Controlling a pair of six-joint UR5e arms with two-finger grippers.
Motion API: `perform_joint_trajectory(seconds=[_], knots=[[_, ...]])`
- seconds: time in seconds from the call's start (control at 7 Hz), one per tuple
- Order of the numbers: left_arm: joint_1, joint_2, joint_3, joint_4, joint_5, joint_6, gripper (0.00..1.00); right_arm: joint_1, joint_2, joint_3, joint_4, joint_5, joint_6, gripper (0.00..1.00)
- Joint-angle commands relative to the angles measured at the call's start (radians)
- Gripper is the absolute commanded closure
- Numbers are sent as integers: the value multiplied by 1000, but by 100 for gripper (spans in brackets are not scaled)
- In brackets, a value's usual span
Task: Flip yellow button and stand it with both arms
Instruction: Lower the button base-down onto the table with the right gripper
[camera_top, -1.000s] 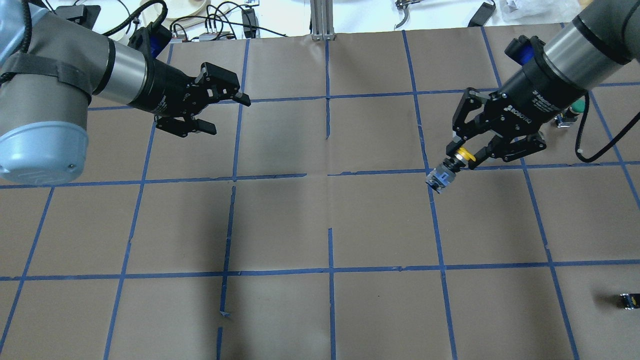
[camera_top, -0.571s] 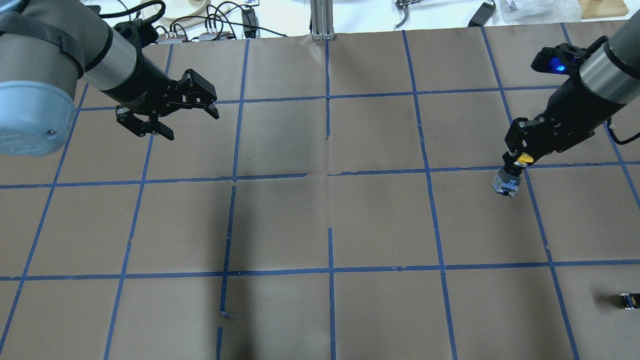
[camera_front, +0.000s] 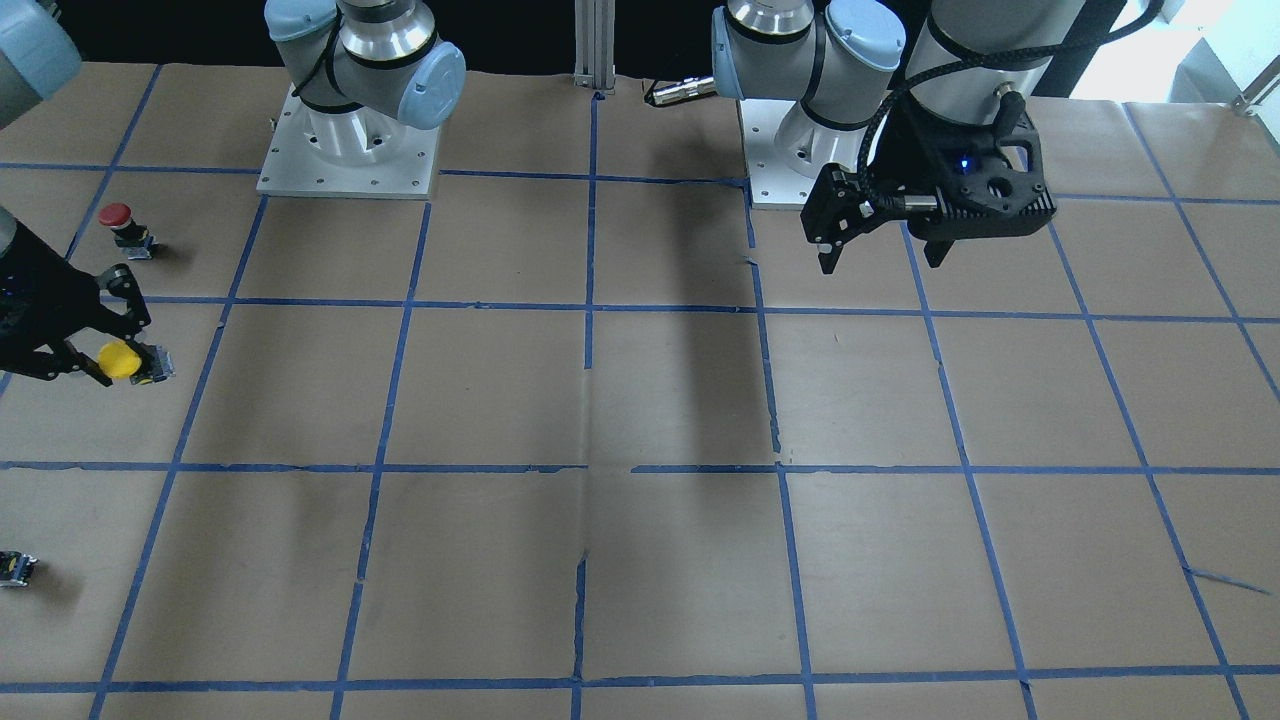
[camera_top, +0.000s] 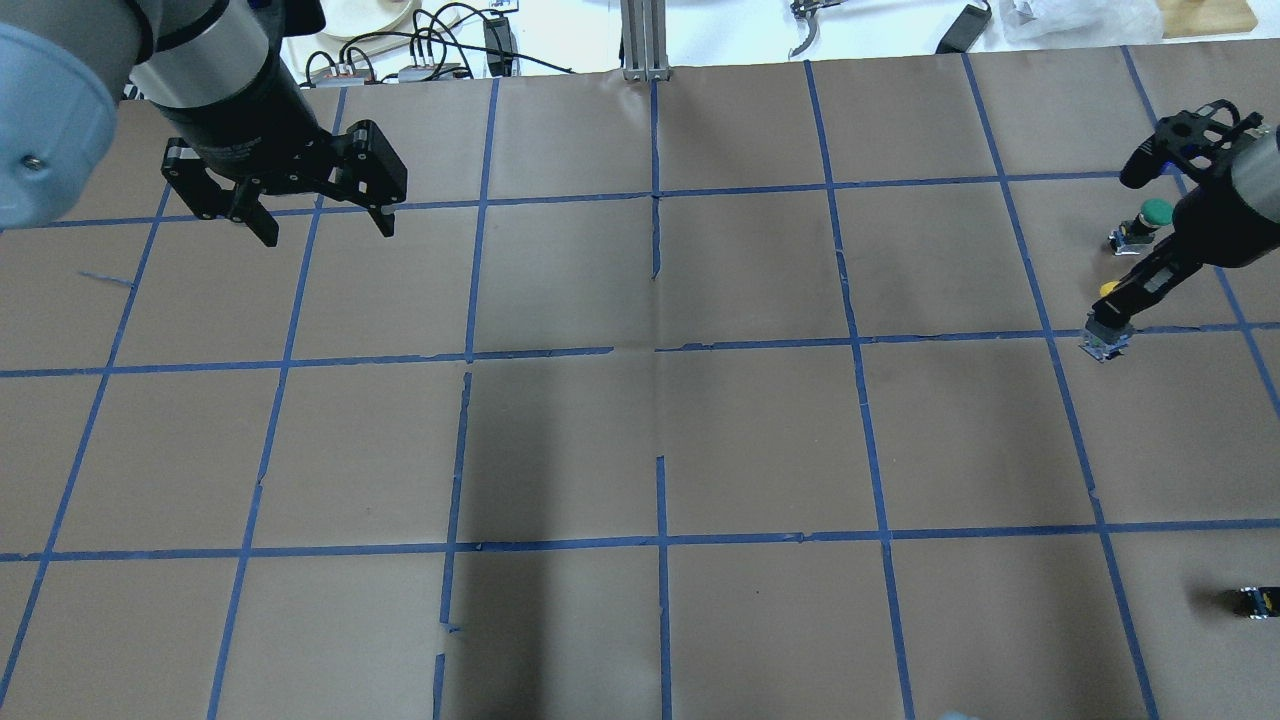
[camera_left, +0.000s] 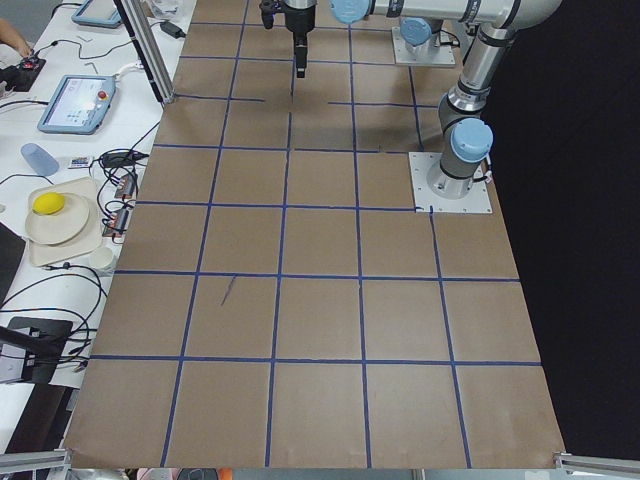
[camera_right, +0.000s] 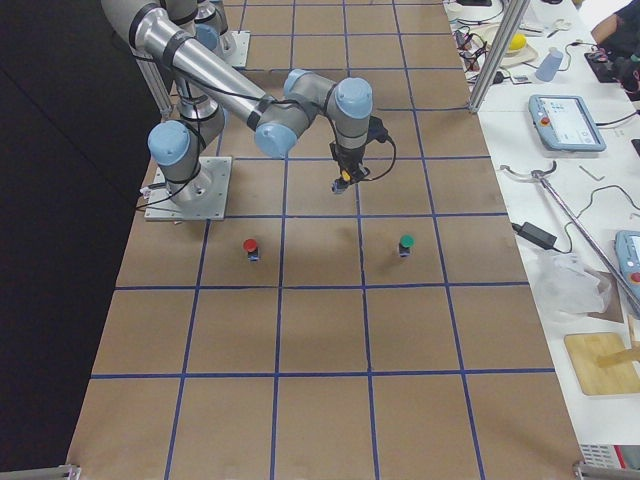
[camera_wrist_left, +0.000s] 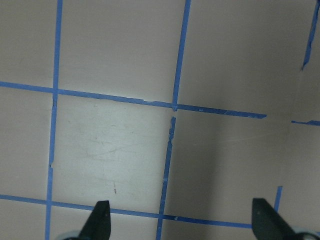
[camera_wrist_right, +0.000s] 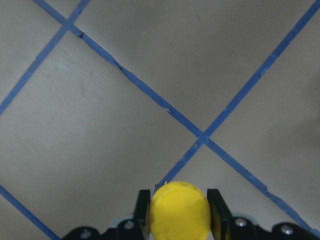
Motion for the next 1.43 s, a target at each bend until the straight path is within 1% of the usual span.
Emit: perform_joint_trajectory(seconds=[0.0,0.14,0.29,0.43,0.57,0.71,0.86,1.0,1.14,1.29], knots=[[15,28,6,-1,-17,59,0,-159,132,3,-123,127,-449,88],[15,40,-6,-1,-20,61,0,-220,159,3,-120,147,-545,87],[15,40,6,6,-25,66,0,-248,161,3,-115,171,-681,88],[13,68,1,-1,-41,63,0,-287,159,7,-80,194,-863,88],[15,83,-20,2,-73,63,0,-320,153,7,-15,194,-941,90],[18,82,-20,2,-75,64,0,-338,153,9,35,194,-963,90],[18,82,-20,8,-72,64,0,-345,154,9,52,193,-963,88],[21,94,-19,8,-65,66,0,-361,162,10,56,194,-965,85],[27,94,-19,7,-69,66,0,-361,164,10,82,196,-970,80],[27,91,-22,8,-63,66,0,-361,171,10,96,196,-977,77]])
